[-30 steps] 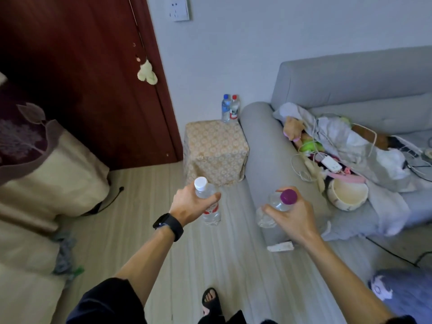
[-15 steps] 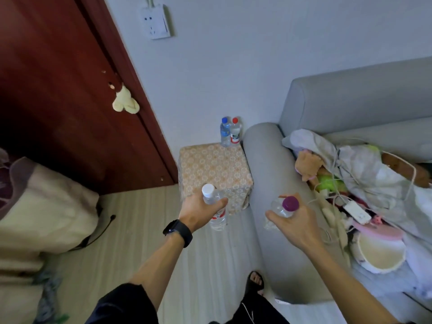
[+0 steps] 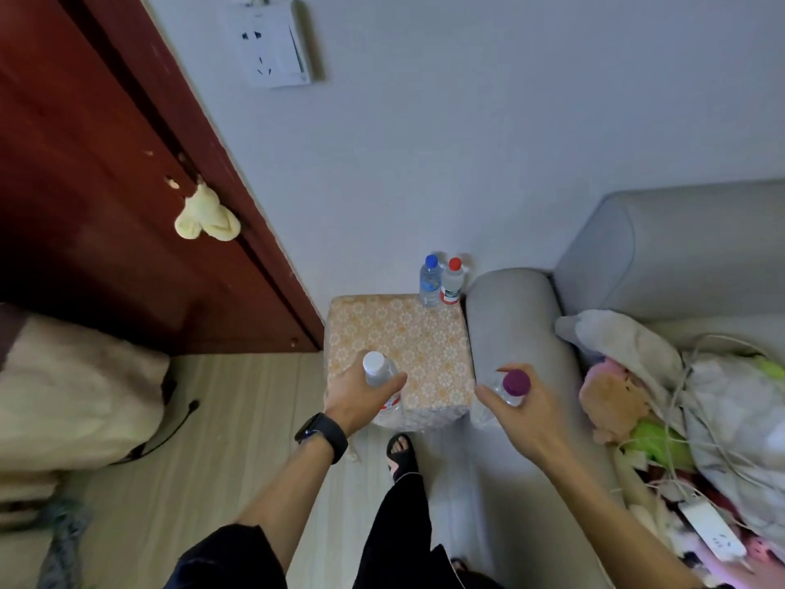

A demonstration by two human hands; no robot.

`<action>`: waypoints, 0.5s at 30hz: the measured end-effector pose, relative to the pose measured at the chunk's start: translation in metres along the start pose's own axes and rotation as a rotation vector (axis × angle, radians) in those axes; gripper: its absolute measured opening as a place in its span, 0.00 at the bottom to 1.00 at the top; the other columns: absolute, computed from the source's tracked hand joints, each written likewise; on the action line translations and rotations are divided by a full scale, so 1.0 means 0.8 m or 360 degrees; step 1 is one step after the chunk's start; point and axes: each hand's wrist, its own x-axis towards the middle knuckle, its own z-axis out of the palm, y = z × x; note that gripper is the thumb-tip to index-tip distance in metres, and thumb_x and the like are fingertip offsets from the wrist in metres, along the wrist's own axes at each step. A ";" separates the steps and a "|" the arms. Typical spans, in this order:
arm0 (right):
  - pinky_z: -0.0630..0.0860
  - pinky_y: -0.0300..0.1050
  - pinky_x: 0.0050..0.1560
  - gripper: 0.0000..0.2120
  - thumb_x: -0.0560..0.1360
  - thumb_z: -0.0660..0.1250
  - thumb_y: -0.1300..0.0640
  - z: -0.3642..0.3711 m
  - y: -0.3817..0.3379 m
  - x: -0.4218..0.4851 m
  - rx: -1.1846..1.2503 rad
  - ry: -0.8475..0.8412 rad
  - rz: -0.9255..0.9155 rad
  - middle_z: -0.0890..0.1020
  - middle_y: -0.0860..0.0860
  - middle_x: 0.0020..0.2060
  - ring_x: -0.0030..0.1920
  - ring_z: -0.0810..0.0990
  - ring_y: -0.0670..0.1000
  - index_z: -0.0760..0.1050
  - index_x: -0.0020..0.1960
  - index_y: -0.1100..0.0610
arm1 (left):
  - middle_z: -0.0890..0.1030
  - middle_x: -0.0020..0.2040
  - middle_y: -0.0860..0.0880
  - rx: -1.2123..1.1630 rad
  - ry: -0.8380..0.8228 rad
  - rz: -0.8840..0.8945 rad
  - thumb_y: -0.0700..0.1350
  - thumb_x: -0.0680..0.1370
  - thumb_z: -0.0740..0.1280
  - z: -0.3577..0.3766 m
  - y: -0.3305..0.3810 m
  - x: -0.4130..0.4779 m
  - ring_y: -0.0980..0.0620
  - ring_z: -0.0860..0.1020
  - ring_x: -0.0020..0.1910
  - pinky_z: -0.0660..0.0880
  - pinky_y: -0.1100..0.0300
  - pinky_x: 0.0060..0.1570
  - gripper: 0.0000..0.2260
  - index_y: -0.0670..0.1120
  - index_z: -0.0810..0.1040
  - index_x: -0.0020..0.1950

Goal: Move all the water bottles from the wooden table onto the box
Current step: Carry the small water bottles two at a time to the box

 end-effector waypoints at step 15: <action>0.70 0.42 0.63 0.28 0.76 0.70 0.42 0.090 0.033 0.237 -0.0025 -0.0284 0.0529 0.76 0.50 0.63 0.62 0.76 0.49 0.68 0.73 0.46 | 0.75 0.67 0.51 0.0045 -0.0542 -0.0258 0.63 0.70 0.74 0.053 0.031 0.245 0.48 0.77 0.60 0.74 0.55 0.55 0.39 0.51 0.63 0.75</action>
